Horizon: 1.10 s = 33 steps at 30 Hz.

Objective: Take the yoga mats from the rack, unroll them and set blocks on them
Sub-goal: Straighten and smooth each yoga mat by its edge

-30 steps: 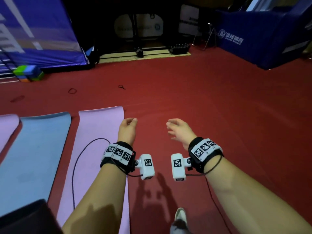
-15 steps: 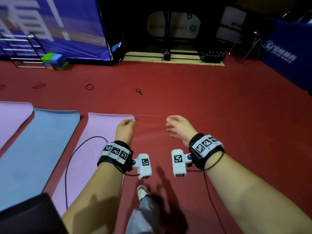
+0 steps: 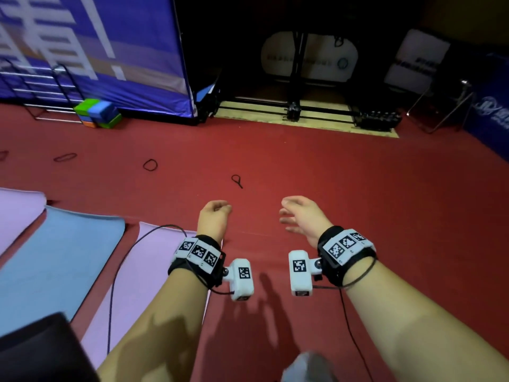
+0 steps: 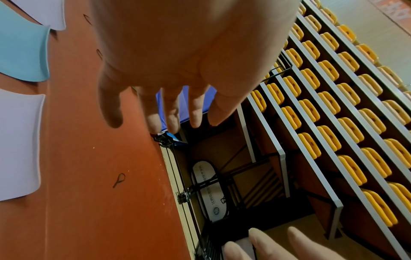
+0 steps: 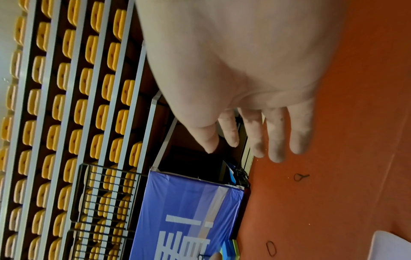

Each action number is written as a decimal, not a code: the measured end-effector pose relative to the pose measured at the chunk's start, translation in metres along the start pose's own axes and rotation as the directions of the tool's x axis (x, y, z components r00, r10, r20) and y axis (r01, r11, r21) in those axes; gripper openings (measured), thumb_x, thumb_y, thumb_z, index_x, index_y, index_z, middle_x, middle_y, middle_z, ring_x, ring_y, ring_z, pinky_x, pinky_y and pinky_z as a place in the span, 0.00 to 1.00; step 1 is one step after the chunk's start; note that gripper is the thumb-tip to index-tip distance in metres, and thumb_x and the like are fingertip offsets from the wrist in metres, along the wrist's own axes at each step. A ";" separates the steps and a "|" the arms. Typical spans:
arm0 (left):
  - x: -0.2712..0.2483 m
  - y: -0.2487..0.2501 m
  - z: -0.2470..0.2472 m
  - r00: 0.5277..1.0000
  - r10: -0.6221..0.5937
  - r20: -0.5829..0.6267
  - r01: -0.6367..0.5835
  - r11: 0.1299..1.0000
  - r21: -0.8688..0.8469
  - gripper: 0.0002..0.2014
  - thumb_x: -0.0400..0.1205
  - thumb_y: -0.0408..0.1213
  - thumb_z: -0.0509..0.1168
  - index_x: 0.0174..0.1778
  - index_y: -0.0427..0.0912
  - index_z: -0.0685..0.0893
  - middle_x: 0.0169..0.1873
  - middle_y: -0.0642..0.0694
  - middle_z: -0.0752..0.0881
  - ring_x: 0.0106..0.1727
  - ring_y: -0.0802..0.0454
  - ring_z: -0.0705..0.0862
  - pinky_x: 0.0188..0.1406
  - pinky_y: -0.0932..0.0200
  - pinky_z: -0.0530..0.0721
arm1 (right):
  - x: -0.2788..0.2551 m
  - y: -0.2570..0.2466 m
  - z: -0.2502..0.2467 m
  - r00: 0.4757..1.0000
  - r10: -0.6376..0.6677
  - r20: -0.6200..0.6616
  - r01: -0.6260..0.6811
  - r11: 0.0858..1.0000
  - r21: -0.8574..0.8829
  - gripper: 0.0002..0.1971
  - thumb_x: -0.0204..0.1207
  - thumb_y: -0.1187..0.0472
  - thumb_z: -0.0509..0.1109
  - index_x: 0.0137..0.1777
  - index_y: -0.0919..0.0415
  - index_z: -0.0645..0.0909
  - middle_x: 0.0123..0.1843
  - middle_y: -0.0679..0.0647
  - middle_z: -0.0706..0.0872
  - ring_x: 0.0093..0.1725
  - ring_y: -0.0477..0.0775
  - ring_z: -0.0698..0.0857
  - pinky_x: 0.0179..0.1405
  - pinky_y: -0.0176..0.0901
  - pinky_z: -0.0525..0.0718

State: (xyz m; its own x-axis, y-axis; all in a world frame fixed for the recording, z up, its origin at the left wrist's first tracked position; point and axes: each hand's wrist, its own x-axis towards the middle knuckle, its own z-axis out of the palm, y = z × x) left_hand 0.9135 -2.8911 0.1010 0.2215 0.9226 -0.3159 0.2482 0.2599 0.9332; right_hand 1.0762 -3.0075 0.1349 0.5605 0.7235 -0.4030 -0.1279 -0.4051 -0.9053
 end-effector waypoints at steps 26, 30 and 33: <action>0.426 0.018 -0.027 0.645 -0.447 -0.620 0.227 0.886 -0.404 0.11 0.82 0.30 0.65 0.60 0.36 0.85 0.56 0.34 0.87 0.47 0.48 0.80 0.56 0.47 0.82 | 0.494 -0.176 0.281 0.679 0.273 0.682 0.117 0.876 -0.467 0.03 0.85 0.61 0.64 0.49 0.54 0.78 0.41 0.56 0.82 0.32 0.51 0.80 0.29 0.41 0.74; 0.466 0.027 -0.060 0.591 -0.490 -0.641 0.217 0.862 -0.459 0.11 0.83 0.30 0.64 0.60 0.35 0.85 0.48 0.41 0.84 0.46 0.48 0.80 0.47 0.57 0.77 | 0.527 -0.206 0.340 0.629 0.298 0.718 0.177 0.844 -0.506 0.05 0.85 0.62 0.63 0.47 0.55 0.77 0.38 0.55 0.81 0.31 0.51 0.78 0.28 0.40 0.73; 0.484 0.024 -0.082 0.512 -0.532 -0.674 0.182 0.835 -0.520 0.07 0.82 0.29 0.64 0.53 0.38 0.85 0.43 0.43 0.84 0.44 0.48 0.79 0.51 0.53 0.79 | 0.545 -0.217 0.384 0.558 0.341 0.757 0.212 0.823 -0.527 0.02 0.85 0.61 0.63 0.52 0.57 0.77 0.39 0.55 0.81 0.32 0.52 0.79 0.28 0.39 0.73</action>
State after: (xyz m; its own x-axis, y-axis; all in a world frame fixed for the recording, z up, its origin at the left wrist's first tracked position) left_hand 0.9497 -2.4151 -0.0152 -0.6544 0.5265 -0.5427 -0.2429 0.5333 0.8103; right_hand 1.0956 -2.3107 0.0606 -0.3503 0.6886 -0.6349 0.4440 -0.4748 -0.7599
